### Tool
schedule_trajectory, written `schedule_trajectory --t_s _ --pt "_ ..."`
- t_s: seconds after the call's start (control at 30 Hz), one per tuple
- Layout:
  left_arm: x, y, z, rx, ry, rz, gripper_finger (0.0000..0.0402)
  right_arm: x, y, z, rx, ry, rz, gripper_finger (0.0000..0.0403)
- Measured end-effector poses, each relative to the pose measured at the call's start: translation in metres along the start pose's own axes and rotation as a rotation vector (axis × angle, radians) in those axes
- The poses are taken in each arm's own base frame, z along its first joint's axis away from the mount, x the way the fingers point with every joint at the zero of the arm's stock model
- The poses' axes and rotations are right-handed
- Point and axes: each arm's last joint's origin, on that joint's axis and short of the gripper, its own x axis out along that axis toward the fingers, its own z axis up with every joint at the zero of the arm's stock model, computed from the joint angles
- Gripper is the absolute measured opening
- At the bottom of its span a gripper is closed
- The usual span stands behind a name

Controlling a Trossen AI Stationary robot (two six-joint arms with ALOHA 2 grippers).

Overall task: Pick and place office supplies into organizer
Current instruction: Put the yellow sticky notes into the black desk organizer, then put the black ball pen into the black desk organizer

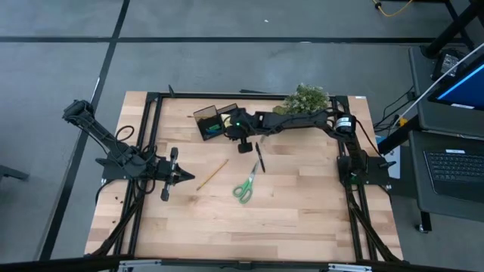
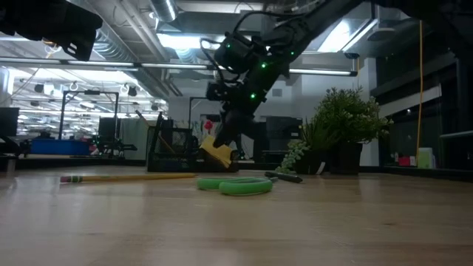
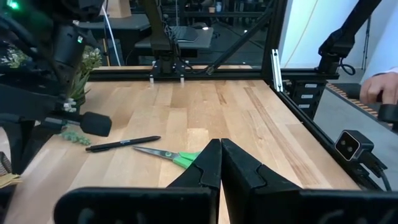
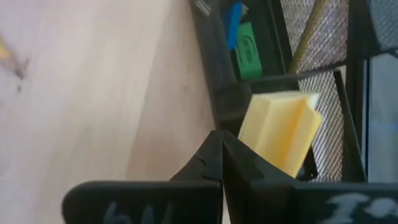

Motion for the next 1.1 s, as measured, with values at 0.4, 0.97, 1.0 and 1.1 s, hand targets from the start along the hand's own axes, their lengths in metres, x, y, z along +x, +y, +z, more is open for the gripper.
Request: schedule_trajectory --t_s 0.4,0.97,1.0,1.1 --pt "0.000 0.001 0.000 0.004 -0.003 0.018 0.0002 0.026 -0.009 -0.016 0.032 0.019 -0.047 0.0000" --pt "0.000 0.001 0.000 0.007 -0.003 0.019 0.0002 0.015 -0.012 -0.004 0.031 0.018 -0.135 0.0000" --pt "0.000 0.001 0.000 0.008 -0.002 0.019 0.0002 0.011 -0.011 -0.001 0.033 0.010 -0.135 0.0000" --pt "0.000 0.001 0.000 0.007 -0.003 0.019 0.0003 -0.005 -0.008 0.009 0.035 0.000 -0.157 0.0000"
